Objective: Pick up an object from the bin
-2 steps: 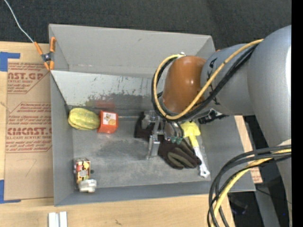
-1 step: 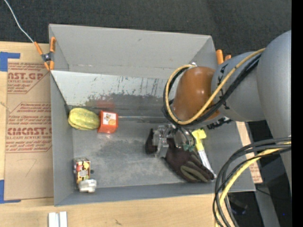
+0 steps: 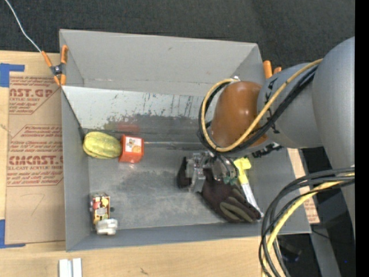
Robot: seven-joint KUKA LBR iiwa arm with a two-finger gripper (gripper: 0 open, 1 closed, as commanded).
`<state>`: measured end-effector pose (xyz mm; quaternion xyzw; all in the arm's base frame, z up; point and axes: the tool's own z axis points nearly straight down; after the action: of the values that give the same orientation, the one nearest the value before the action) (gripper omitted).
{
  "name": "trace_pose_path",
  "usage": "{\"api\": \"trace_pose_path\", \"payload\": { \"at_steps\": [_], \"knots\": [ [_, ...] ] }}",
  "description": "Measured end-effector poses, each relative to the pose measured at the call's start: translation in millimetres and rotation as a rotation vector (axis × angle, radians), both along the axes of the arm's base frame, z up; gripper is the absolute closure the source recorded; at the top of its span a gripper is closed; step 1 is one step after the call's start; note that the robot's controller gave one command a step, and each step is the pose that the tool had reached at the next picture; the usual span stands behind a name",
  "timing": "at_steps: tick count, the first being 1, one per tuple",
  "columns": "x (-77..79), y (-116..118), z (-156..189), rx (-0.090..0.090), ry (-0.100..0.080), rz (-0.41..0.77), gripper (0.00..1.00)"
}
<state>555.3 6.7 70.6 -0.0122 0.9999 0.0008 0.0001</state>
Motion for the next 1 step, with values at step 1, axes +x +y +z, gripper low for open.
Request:
{"api": "trace_pose_path", "payload": {
  "at_steps": [1],
  "knots": [
    [0.0, 0.0, 0.0, 0.000, 0.000, 0.000, 1.00]
  ]
}}
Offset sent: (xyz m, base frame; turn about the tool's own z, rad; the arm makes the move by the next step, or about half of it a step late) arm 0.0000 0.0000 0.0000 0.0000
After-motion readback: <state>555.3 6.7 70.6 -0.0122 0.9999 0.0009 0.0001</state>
